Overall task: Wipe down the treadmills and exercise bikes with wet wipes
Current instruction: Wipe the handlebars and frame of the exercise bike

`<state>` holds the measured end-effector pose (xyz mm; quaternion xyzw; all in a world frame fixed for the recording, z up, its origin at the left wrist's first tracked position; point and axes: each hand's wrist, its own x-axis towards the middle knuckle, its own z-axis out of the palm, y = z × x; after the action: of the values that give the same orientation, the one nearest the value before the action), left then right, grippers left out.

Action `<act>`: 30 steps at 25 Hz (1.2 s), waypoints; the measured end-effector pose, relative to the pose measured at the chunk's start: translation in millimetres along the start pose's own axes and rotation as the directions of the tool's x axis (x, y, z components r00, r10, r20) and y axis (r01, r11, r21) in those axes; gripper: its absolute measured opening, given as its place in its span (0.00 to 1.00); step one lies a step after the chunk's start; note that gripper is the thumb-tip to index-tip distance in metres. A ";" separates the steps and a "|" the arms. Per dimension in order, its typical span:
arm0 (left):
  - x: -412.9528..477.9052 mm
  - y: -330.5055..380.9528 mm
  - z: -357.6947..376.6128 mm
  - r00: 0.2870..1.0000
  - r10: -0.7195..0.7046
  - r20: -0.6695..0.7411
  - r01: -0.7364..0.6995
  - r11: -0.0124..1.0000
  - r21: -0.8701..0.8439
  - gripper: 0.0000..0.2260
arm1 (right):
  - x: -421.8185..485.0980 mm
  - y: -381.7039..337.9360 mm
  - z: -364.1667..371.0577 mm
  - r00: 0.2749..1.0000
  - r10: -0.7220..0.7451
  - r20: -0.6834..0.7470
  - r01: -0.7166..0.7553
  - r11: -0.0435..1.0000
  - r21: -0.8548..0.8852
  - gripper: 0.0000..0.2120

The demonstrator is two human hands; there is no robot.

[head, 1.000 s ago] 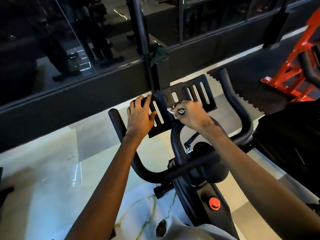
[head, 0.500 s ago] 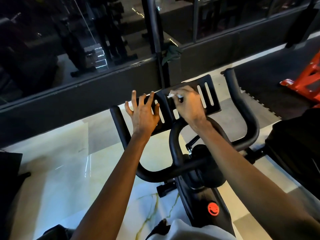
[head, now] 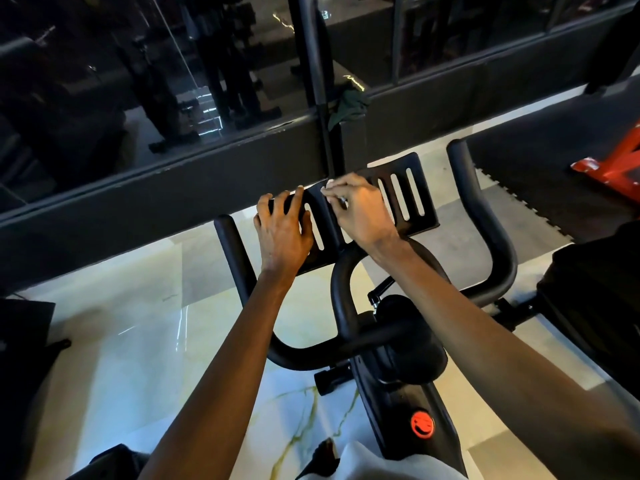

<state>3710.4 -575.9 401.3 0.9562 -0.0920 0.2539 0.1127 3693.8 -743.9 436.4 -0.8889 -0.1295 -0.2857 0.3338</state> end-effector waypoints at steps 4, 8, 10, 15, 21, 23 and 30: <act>-1.4 1.0 -2.6 1.000 -0.001 -0.003 0.001 1.000 0.022 0.21 | -13.2 3.8 -11.5 0.998 0.002 0.061 -0.006 0.998 0.059 0.10; 4.4 8.3 -8.5 0.999 -0.035 0.031 0.035 0.999 0.001 0.18 | 6.7 8.4 -16.3 0.999 -0.021 -0.034 0.022 0.999 0.025 0.09; 9.2 12.8 -12.4 0.998 -0.009 0.067 0.011 0.999 -0.034 0.22 | 8.9 17.3 -21.8 0.998 0.017 -0.054 -0.019 0.999 -0.028 0.10; 12.0 10.1 -14.9 0.993 0.058 0.099 -0.052 0.997 -0.063 0.26 | -6.6 30.4 -34.2 0.984 0.143 -0.102 -0.151 0.985 -0.080 0.13; 11.6 10.4 -12.7 0.992 0.059 0.110 -0.056 0.998 -0.032 0.26 | -25.7 22.4 -37.0 0.985 0.169 0.031 -0.167 0.984 -0.069 0.15; 11.5 11.6 -12.9 0.993 0.064 0.103 -0.061 0.998 -0.035 0.26 | -32.3 12.8 -40.5 0.965 0.258 0.056 -0.260 0.965 0.026 0.18; 20.7 27.5 -27.2 0.974 -0.016 0.224 0.053 0.986 -0.161 0.22 | -35.5 -0.3 -39.7 0.890 0.221 0.398 -0.230 0.973 -0.027 0.07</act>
<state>3709.0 -597.6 439.4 0.9673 -0.1081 0.1348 0.1854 3648.4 -771.6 439.8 -0.9338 -0.0935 -0.0568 0.3407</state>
